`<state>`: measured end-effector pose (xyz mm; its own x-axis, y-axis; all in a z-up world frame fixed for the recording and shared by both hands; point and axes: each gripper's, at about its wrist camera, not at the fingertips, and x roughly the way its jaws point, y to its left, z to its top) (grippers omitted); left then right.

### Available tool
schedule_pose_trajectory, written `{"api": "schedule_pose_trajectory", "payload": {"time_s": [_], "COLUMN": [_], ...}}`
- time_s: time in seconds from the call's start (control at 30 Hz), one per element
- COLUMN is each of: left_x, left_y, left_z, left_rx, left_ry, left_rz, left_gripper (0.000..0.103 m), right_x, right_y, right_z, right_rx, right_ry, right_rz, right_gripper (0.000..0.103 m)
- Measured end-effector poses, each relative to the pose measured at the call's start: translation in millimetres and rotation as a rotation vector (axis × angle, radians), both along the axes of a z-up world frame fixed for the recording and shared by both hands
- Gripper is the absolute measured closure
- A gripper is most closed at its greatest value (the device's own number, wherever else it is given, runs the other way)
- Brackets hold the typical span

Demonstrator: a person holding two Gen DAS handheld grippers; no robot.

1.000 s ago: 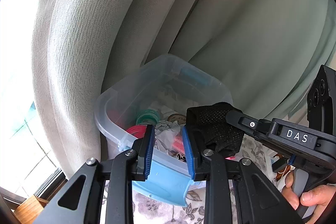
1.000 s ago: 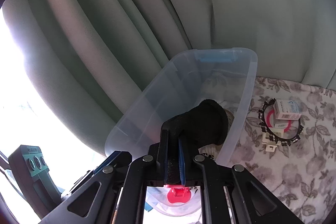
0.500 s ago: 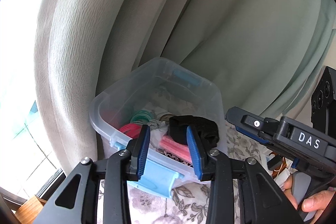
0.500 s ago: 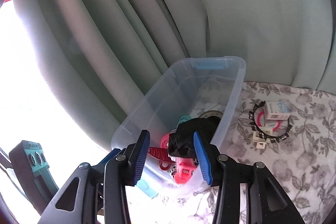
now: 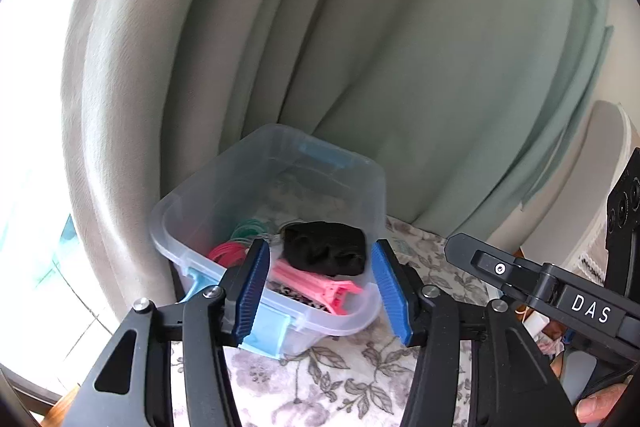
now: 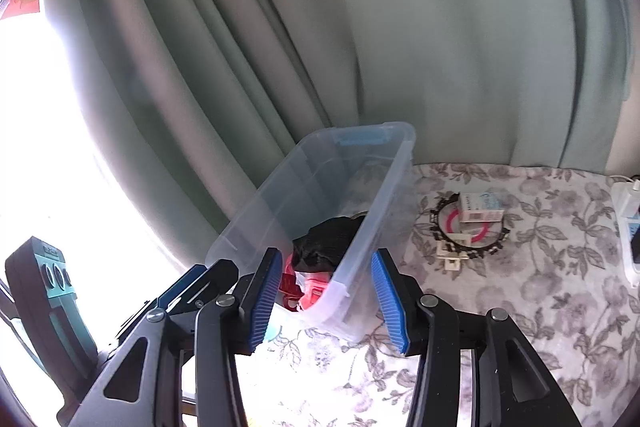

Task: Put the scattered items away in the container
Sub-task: 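Move both open tools toward the black headband and white medicine box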

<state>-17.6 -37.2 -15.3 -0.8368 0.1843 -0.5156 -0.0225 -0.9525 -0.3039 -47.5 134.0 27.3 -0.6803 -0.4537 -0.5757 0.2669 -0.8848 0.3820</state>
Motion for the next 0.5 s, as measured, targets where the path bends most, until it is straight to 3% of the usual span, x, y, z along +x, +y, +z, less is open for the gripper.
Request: {"api": "schedule_pose_trajectory", "payload": {"time_s": [0.27, 0.5], "left_x": [5.1, 11.4], "left_y": [33.2, 61.1], "left_z": [2.6, 2.2], "left_rx": [-0.06, -0.116], "left_ry": [-0.001, -0.024], "left_rz": [-0.056, -0.109], "left_gripper": [0.048, 0.048], "right_x": [12.1, 11.9], "right_y": [34.8, 89.3], "right_z": [-2.8, -25.3], "right_rx": [-0.038, -0.105], "right_ry": [0.009, -0.042], "right_rz": [-0.049, -0.17], "right_gripper": [0.052, 0.052]}}
